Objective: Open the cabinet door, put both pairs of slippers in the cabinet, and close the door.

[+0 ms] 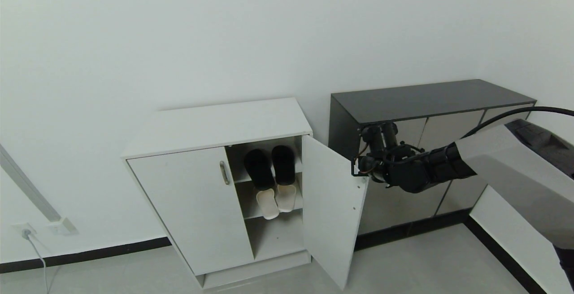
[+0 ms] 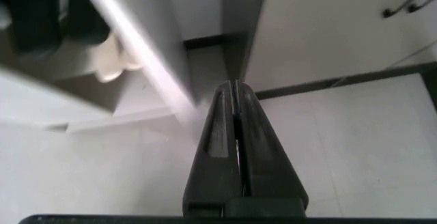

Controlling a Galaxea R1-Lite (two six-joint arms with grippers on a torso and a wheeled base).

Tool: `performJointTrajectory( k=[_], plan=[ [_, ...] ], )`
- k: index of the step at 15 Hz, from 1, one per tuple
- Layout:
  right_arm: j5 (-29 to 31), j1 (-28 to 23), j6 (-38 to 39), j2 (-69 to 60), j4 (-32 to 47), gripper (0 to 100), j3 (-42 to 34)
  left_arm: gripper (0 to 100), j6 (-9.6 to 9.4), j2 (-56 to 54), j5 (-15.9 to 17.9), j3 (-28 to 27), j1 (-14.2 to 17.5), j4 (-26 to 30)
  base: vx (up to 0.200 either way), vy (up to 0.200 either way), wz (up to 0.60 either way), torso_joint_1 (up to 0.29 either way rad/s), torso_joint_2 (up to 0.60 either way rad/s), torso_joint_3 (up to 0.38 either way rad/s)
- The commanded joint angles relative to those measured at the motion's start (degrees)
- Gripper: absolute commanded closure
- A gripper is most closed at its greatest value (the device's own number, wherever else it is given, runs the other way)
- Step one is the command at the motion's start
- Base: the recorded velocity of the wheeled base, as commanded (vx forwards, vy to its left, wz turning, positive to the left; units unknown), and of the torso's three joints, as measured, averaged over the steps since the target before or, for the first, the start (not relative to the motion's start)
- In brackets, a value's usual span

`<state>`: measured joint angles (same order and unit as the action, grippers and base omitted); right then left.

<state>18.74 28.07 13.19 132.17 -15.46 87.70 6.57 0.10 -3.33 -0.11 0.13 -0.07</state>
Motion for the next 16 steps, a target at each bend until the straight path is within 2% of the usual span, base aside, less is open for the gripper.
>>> performJointTrajectory(
  k=[1,6,9,12,16],
  plan=[
    [-0.1,3.13,0.08,-3.41,-0.98,100,-3.41,100,0.02,-0.01,-0.01,-0.07,0.04,-0.01,0.0,0.0,0.0,0.0,0.0,0.0],
    [-2.04,9.01,0.17,-7.01,-3.09,100,-9.21,100,0.02,-0.01,-0.01,0.02,0.04,-0.01,0.0,0.0,0.0,0.0,0.0,0.0],
    [-2.57,9.37,-0.71,-7.19,-8.36,100,-12.38,100,0.02,-0.01,-0.01,-0.07,0.04,-0.01,0.0,0.0,0.0,0.0,0.0,0.0],
    [-3.18,10.25,-4.75,-8.51,-14.6,100,-17.04,100,0.02,-0.01,-0.01,-0.07,0.04,-0.01,0.0,0.0,0.0,0.0,0.0,0.0],
    [-4.15,10.86,-6.33,-8.77,-19.35,100,-19.67,100,0.02,-0.01,-0.1,0.02,0.04,-0.01,0.0,0.0,0.0,0.0,0.0,0.0]
  ],
)
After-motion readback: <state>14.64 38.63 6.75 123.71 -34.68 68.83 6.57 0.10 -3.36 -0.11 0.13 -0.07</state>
